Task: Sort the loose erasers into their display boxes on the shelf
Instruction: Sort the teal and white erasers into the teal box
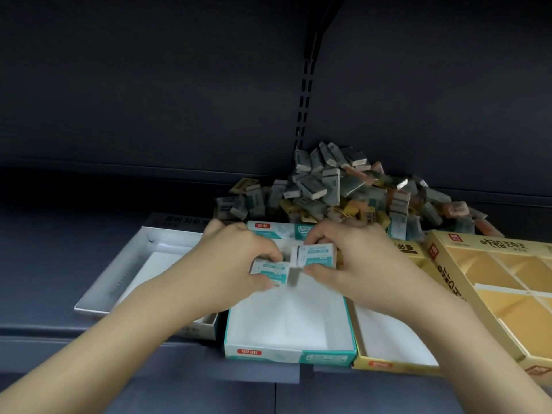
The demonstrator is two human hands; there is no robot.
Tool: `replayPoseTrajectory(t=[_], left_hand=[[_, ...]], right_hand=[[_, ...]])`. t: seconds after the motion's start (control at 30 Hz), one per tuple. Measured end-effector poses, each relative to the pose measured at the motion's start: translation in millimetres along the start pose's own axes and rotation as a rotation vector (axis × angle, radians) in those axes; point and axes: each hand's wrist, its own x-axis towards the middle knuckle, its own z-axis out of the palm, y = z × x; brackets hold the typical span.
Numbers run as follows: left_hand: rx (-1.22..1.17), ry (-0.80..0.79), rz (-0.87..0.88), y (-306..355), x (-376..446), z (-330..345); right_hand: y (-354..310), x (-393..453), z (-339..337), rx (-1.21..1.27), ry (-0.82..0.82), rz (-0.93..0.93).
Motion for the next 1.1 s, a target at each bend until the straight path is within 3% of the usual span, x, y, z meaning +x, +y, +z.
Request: replayPoseTrajectory(t=[0.37,0.73,1.1], left_hand=[[0.186,0.021,0.001,-1.8,-2.3,6.5],[0.090,0.075,0.019,-8.1,2.2,3.0],[0.082,-0.003,-0.017,-6.4,8.4,3.5]], right_hand=[[-2.8,-4.5,-0.1,-0.195,-0.152,-0.002],[-3.9,-6.5,-1.7,-0.265,-0.093,-0.014],[-8.4,-6.4,4.8,-0.356,-0.031,0.049]])
